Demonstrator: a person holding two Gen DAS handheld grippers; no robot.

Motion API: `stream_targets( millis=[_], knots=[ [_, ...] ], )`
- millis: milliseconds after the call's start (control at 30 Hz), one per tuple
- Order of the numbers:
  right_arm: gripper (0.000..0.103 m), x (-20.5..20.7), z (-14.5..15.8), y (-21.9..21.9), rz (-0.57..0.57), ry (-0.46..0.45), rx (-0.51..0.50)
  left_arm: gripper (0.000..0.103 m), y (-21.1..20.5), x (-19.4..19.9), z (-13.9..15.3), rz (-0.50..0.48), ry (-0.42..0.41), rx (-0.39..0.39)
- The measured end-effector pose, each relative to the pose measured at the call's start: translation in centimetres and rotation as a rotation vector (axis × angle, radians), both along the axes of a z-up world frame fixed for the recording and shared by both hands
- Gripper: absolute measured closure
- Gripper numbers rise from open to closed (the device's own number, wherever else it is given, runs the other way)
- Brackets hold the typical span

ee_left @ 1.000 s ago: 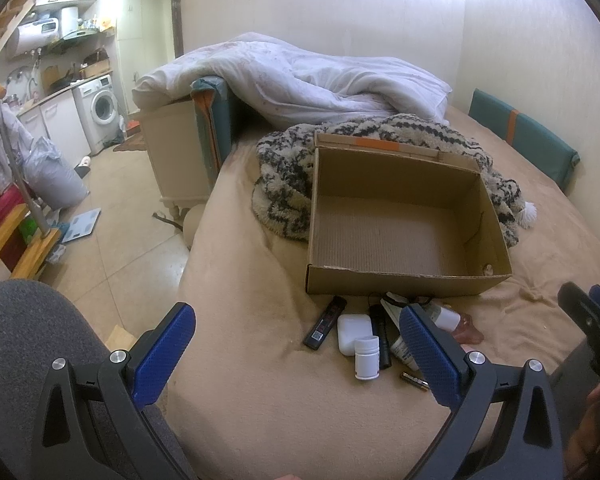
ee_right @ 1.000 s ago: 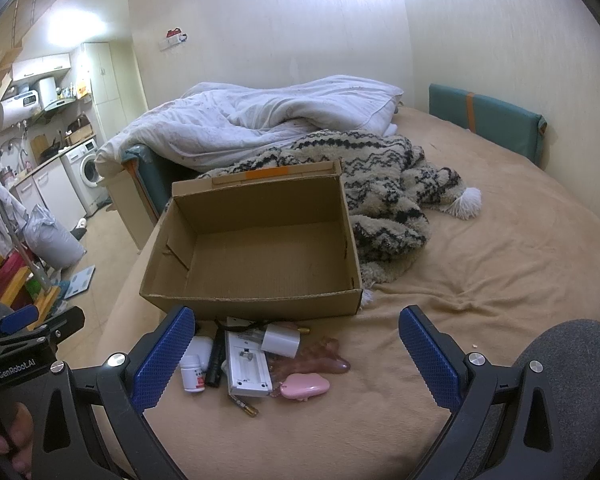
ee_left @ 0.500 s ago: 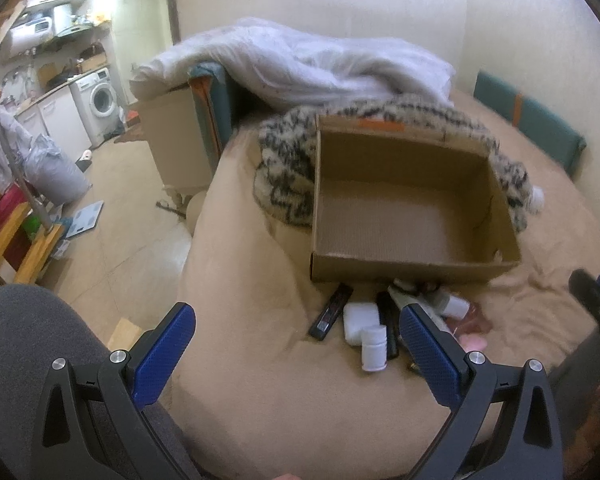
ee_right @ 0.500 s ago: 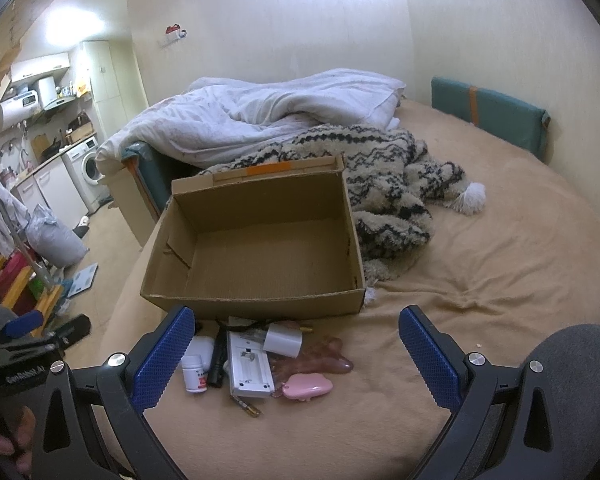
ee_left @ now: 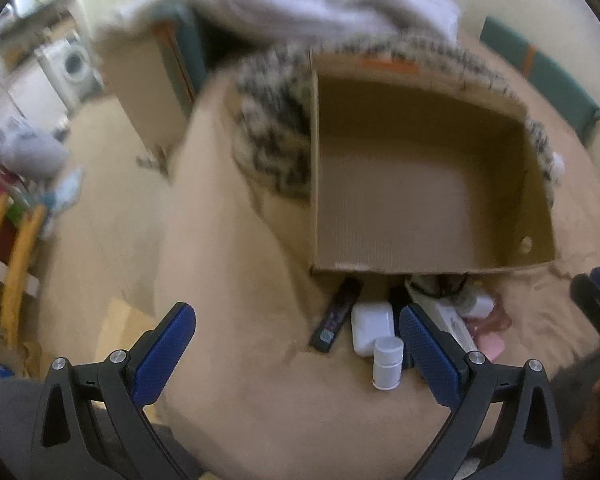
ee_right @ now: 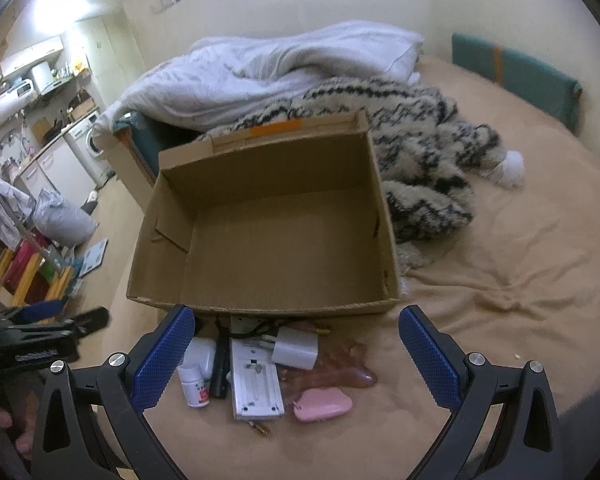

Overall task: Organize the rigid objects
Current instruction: 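Grasp the black lighter with the left tool while the right tool grasps the white battery holder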

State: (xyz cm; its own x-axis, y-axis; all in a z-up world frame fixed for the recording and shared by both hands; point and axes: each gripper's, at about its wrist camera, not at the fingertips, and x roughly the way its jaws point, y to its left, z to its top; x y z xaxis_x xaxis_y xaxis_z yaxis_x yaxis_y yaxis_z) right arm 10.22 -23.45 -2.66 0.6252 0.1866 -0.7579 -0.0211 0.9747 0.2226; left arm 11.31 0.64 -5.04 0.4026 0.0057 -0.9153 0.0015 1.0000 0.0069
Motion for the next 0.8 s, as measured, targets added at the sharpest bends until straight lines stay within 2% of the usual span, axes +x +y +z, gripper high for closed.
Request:
stream_targets(
  millis=[33,100,133,233,333,433,533,600,700,800],
  knots=[
    [0.0,0.6,-0.4,-0.1,0.001,0.024,0.01,0.001,0.1,0.9,-1.2,-0.006,0.063,-0.026],
    [0.0,1.5,-1.5,-0.4,0.002,0.073,0.046,0.002,0.2,2.1,-2.9,-0.007,0.14,-0.04],
    [0.0,1.8,-2.0,-0.6,0.002,0.098,0.065,0.007,0.2,2.6,-4.0,-0.006,0.173,-0.032],
    [0.0,2.3,-3.9,-1.1,-0.005,0.179,0.128,0.023,0.2,3.5,-6.3,-0.004,0.256,-0.049],
    [0.0,2.6,-5.0,-1.6,-0.004,0.242,0.204,0.025,-0.4,4.3,-7.7,-0.022,0.3,-0.058],
    [0.011,2.7,-6.0,-1.9,-0.001,0.295,0.275,0.031,-1.3,5.0,-8.7,-0.054,0.317,-0.037],
    [0.029,3.0,-7.5,-2.1,0.017,0.368,0.371,0.04,-1.7,5.5,-10.0,-0.057,0.347,-0.029],
    [0.047,3.1,-8.3,-1.9,0.034,0.418,0.421,0.04,-1.4,5.6,-10.0,-0.045,0.345,-0.048],
    [0.051,3.4,-9.4,-1.2,0.059,0.473,0.443,0.04,-1.2,6.0,-9.9,-0.045,0.349,-0.055],
    [0.051,4.3,-10.5,-0.1,0.073,0.52,0.401,0.04,-0.7,6.8,-10.3,-0.025,0.345,-0.071]
  ],
)
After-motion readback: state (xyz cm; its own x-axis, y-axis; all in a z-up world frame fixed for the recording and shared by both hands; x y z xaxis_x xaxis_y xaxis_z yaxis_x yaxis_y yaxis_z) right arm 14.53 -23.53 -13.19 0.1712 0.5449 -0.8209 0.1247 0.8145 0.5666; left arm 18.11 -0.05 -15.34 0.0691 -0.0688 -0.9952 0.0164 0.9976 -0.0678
